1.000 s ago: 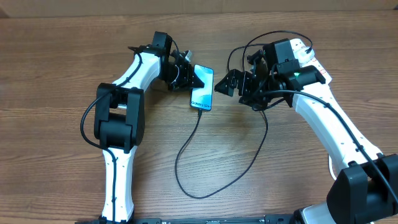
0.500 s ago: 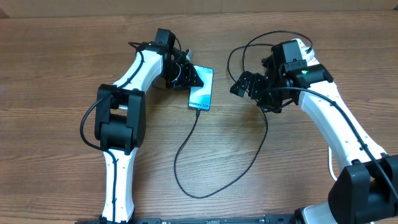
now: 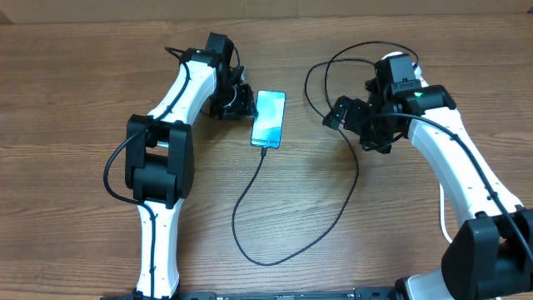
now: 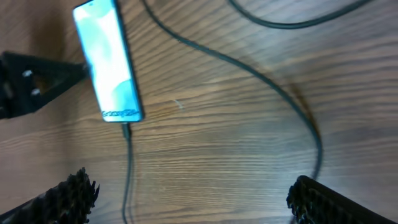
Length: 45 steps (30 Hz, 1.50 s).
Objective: Plug charger to phone and switch on socket
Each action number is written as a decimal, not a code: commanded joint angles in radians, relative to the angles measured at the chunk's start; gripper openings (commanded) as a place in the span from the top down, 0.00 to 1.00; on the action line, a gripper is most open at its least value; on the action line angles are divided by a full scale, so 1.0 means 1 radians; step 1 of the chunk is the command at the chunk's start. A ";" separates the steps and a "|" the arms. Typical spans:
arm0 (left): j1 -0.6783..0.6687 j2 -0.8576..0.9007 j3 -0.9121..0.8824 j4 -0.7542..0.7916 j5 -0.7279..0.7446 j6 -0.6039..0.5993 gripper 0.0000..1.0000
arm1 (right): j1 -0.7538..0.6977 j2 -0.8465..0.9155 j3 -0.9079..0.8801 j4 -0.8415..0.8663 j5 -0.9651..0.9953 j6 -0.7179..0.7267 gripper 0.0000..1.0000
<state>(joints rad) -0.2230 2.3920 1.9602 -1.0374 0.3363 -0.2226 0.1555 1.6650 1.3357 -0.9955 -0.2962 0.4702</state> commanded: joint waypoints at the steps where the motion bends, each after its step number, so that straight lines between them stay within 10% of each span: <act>1: 0.007 0.000 0.072 -0.057 -0.163 0.026 0.53 | -0.042 -0.025 0.019 -0.009 0.042 -0.008 0.00; 10: 0.008 -0.214 0.238 -0.126 -0.242 0.024 0.49 | -0.202 -0.025 0.053 0.027 0.072 -0.042 0.00; 12: 0.008 -0.276 0.249 -0.126 -0.280 0.024 0.00 | -0.243 -0.025 0.053 0.051 0.143 -0.042 0.00; 33: 0.006 -0.383 0.235 -0.160 -0.384 0.024 0.00 | -0.437 0.092 0.052 0.488 0.565 -0.224 0.00; 45: 0.006 -0.383 0.235 -0.160 -0.384 0.024 0.00 | -0.438 0.340 0.374 0.304 0.476 -0.294 0.00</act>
<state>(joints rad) -0.2211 2.0014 2.1979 -1.1976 -0.0349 -0.2062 -0.2764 1.9678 1.5848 -0.6697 0.2161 0.2123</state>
